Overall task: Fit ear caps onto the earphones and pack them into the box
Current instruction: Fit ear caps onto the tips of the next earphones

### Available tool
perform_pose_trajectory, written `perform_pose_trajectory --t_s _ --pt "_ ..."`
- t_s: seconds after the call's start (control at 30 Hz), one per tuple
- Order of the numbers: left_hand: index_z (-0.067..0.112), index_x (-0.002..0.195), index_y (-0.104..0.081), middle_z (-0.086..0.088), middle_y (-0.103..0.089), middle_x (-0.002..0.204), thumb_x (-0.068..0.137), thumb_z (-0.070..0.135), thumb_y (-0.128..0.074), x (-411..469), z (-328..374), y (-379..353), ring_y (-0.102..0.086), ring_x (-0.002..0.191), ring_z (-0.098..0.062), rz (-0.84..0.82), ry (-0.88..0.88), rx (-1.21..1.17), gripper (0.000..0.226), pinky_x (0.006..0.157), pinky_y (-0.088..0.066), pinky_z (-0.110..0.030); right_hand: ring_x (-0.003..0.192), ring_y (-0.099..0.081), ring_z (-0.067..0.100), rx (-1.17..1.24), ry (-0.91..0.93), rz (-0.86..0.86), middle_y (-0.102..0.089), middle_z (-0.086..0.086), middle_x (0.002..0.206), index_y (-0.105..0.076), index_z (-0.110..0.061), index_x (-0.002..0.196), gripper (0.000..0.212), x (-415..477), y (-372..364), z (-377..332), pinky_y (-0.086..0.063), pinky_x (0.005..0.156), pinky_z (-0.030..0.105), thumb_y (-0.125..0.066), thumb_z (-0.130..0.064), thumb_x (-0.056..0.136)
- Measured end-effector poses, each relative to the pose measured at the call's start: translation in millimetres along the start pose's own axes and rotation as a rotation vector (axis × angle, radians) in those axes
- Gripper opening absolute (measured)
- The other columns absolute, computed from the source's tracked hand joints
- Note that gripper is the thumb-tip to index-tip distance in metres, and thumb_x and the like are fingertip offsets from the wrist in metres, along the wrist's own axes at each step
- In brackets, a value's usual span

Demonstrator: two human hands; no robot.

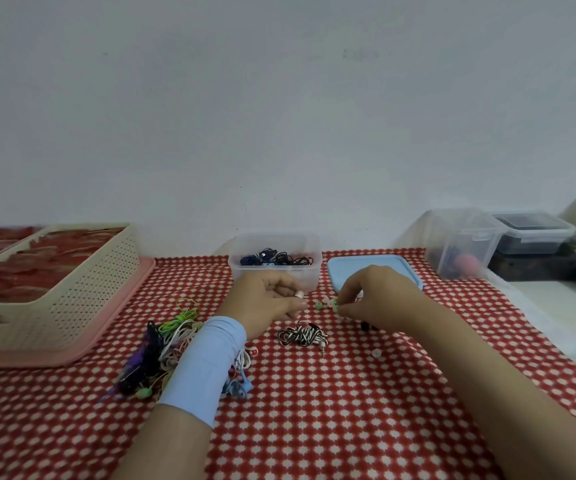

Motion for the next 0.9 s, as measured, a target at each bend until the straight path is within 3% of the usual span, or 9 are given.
perform_pose_trajectory --t_s 0.2,0.37,0.43,0.53,0.7,0.8,0.9 --pt "0.026 0.084 -0.074 0.003 -0.075 0.078 0.076 0.015 -0.082 2 -7 3 -0.072 0.073 -0.012 -0.006 -0.002 0.243 0.017 0.076 -0.059 -0.025 0.087 -0.062 0.002 -0.088 0.005 -0.077 -0.07 -0.023 0.09 -0.082 -0.037 0.091 0.01 -1 -5 2 -0.055 0.078 0.026 -0.079 -0.043 0.085" --pt "0.032 0.109 -0.071 0.01 -0.07 0.114 0.086 0.034 -0.072 4 -9 3 -0.062 0.096 -0.003 -0.084 0.036 0.572 0.022 0.097 -0.048 -0.027 0.08 -0.06 0.0 -0.001 -0.007 -0.058 -0.066 -0.021 0.086 -0.082 -0.033 0.089 0.004 -1 0 5 -0.049 0.07 0.018 -0.079 -0.032 0.087" --pt "0.032 0.122 -0.066 0.009 -0.063 0.13 0.092 0.034 -0.065 3 -5 4 -0.059 0.111 -0.009 -0.087 0.047 0.683 0.031 0.103 -0.043 -0.029 0.085 -0.064 0.002 0.05 -0.001 -0.05 -0.072 -0.019 0.092 -0.082 -0.032 0.09 0.006 -1 4 7 -0.053 0.076 0.02 -0.077 -0.028 0.089" --pt "0.038 0.122 -0.066 0.008 -0.057 0.134 0.095 0.03 -0.06 3 17 2 -0.053 0.121 -0.014 -0.03 -0.084 0.744 0.029 0.108 -0.042 -0.035 0.089 -0.067 0.003 0.106 0.0 -0.022 -0.075 -0.016 0.098 -0.079 -0.034 0.09 0.014 -1 13 11 -0.056 0.085 0.024 -0.074 -0.021 0.091" --pt "0.042 0.118 -0.067 0.01 -0.051 0.141 0.084 0.045 -0.069 -6 23 -36 -0.047 0.127 -0.015 -0.26 -0.098 0.845 0.034 0.109 -0.038 -0.037 0.088 -0.065 0.0 0.069 0.019 -0.043 -0.075 -0.017 0.098 -0.081 -0.03 0.097 0.011 -1 7 9 -0.049 0.076 0.013 -0.076 -0.023 0.09" --pt "0.036 0.119 -0.069 0.014 -0.057 0.133 0.085 0.038 -0.072 -9 19 -43 -0.051 0.118 -0.007 -0.324 -0.084 0.824 0.034 0.098 -0.035 -0.021 0.09 -0.063 0.001 -0.001 0.04 -0.064 -0.073 -0.017 0.101 -0.08 -0.034 0.1 0.012 0 -2 3 -0.053 0.081 0.021 -0.076 -0.03 0.089" --pt "0.033 0.116 -0.07 0.016 -0.064 0.12 0.086 0.021 -0.073 -9 20 -34 -0.056 0.1 -0.001 -0.355 -0.043 0.729 0.033 0.093 -0.042 -0.018 0.096 -0.061 0.007 -0.077 0.051 -0.064 -0.069 -0.014 0.104 -0.076 -0.037 0.108 0.016 2 -6 0 -0.055 0.09 0.031 -0.072 -0.034 0.093"
Point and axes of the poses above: each hand's wrist, its own x-axis towards the middle knuckle, its own y-axis out of the back of the hand, z = x × y, the point moved 7 cm from there along x, towards the middle knuckle
